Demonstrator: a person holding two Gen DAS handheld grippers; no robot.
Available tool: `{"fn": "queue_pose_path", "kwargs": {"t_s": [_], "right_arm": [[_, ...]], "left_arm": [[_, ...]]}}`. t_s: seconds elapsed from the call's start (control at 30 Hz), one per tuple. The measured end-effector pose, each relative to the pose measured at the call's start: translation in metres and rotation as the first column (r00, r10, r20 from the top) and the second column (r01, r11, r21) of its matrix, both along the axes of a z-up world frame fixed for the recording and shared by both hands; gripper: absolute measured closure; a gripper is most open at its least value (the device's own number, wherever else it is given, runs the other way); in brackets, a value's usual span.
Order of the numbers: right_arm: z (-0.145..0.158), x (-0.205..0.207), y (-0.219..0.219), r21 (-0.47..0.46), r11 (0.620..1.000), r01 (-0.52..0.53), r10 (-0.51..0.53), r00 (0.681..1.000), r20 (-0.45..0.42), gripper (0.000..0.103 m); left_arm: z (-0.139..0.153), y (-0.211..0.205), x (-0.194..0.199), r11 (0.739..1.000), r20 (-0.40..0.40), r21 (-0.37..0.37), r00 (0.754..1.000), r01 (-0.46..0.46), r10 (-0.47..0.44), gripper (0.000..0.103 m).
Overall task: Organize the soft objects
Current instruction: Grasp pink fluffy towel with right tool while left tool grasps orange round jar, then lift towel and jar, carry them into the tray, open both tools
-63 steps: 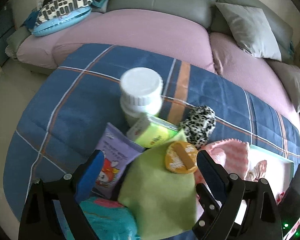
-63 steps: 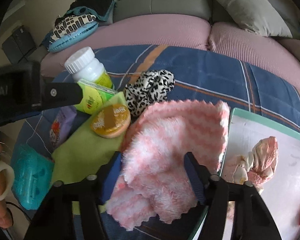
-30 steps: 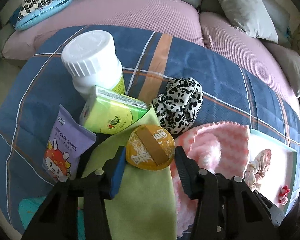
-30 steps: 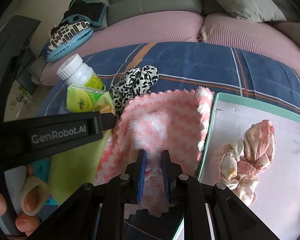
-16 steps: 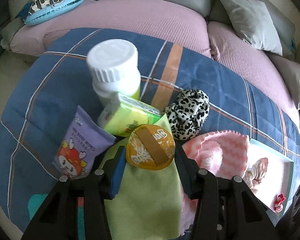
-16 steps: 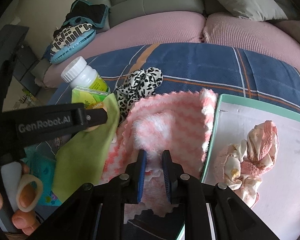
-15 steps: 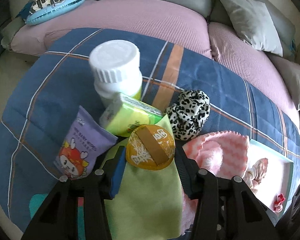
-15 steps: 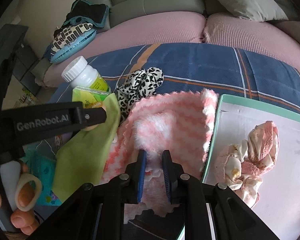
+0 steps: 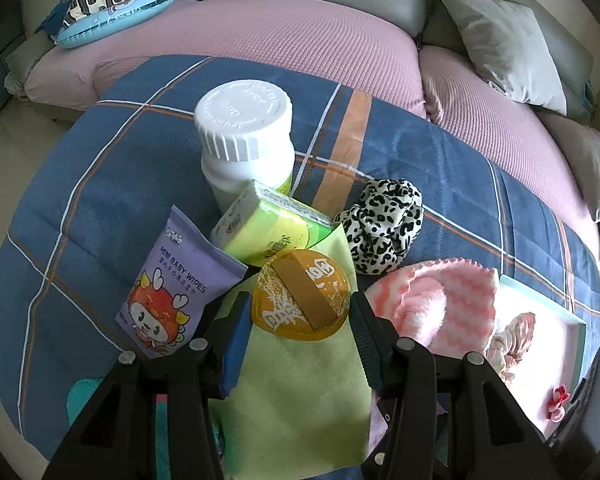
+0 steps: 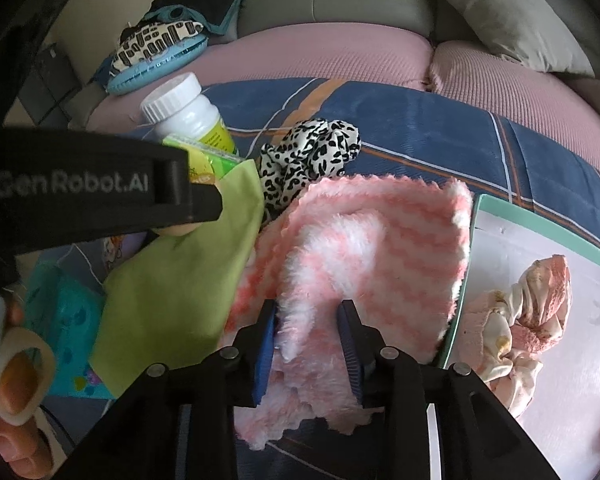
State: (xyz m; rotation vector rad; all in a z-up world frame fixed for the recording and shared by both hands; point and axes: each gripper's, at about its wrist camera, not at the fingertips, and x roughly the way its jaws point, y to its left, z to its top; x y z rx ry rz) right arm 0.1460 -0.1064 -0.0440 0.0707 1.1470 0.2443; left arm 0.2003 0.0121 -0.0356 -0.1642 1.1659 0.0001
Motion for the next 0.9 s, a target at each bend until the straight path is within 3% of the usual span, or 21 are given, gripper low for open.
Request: {"fn": "queue_pose_path", "kwargs": {"t_s": [0.13,0.3,0.7,0.9], "right_arm": [[0.0,0.001,-0.005,0.011,1.0,0.023,-0.023,1.0,0.003,0.074],[0.006,0.001,-0.013,0.037,0.998,0.041,-0.041,0.999,0.015,0.095],[0.051,-0.004,-0.025,0.139,0.989,0.051,-0.067,0.991,0.115,0.097],[0.087,-0.013,-0.034,0.195,0.979,0.049,-0.09,0.975,0.205,0.097]], "left_arm": [[-0.001,0.005,-0.001,1.0,-0.003,0.004,1.0,-0.013,0.013,0.052],[0.001,0.007,-0.002,1.0,0.003,0.007,1.0,-0.021,0.021,0.052],[0.019,0.009,-0.006,0.999,0.054,-0.034,0.998,-0.031,0.033,0.052],[0.044,0.011,-0.015,0.998,0.121,-0.057,0.992,-0.029,0.035,0.052]]}}
